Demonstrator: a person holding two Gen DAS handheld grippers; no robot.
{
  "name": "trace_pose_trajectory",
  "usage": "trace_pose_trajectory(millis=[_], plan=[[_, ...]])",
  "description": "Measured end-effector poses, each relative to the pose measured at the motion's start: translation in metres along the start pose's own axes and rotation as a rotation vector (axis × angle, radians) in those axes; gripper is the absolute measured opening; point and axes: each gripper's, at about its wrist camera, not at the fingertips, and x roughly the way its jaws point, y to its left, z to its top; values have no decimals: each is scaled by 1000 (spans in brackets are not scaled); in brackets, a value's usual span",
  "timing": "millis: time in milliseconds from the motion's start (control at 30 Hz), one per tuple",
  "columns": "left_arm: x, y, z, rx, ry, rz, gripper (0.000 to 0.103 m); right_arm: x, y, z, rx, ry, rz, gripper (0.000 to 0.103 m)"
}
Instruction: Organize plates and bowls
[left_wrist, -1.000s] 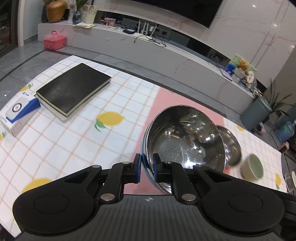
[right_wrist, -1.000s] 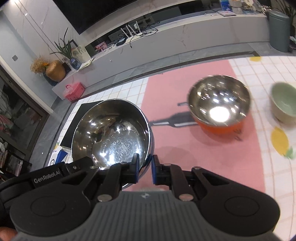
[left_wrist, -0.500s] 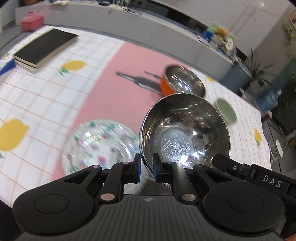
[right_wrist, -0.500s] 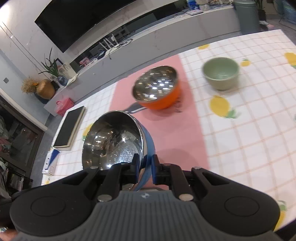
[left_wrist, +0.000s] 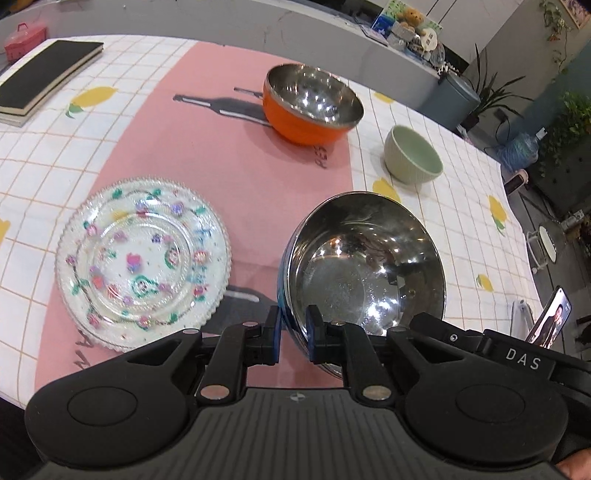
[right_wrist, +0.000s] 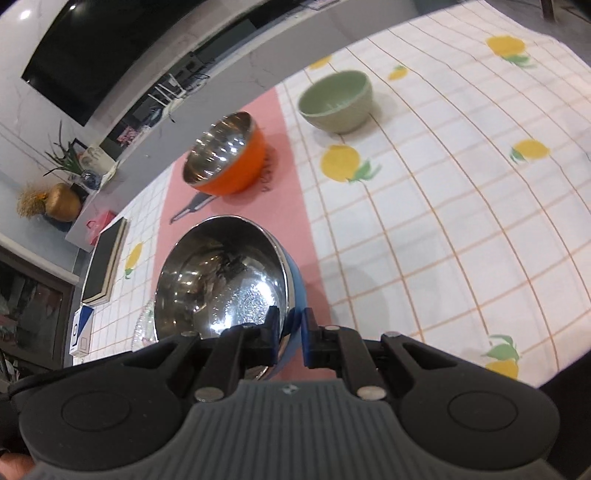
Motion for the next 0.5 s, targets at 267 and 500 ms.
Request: trace_pose_trajectory(millis=[267, 500], plan=[[15, 5, -5, -37, 47, -26, 16, 7, -9, -2, 16, 8, -24, 9], [21, 2, -2, -41, 61, -47, 17, 10, -16, 3, 43, 2, -39, 9]])
